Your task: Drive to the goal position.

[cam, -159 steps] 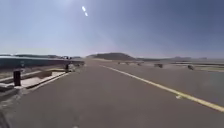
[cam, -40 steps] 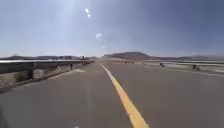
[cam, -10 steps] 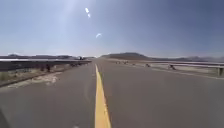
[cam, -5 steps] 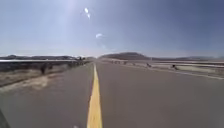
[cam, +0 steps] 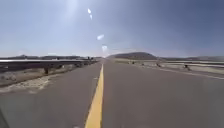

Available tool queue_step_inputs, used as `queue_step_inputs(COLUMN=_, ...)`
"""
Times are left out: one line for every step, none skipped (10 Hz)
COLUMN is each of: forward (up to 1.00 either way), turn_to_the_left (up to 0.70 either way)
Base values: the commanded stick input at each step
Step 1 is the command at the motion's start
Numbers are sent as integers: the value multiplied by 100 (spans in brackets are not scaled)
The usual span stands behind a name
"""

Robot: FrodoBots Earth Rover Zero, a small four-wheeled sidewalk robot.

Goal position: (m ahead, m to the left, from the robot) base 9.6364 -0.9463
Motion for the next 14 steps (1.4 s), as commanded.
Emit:
queue_step_inputs(forward=85, turn_to_the_left=0)
queue_step_inputs(forward=85, turn_to_the_left=0)
queue_step_inputs(forward=85, turn_to_the_left=0)
queue_step_inputs(forward=85, turn_to_the_left=0)
queue_step_inputs(forward=85, turn_to_the_left=0)
queue_step_inputs(forward=85, turn_to_the_left=0)
queue_step_inputs(forward=85, turn_to_the_left=0)
queue_step_inputs(forward=85, turn_to_the_left=0)
queue_step_inputs(forward=85, turn_to_the_left=0)
queue_step_inputs(forward=85, turn_to_the_left=0)
queue_step_inputs(forward=85, turn_to_the_left=0)
queue_step_inputs(forward=85, turn_to_the_left=0)
queue_step_inputs(forward=85, turn_to_the_left=0)
queue_step_inputs(forward=85, turn_to_the_left=0)
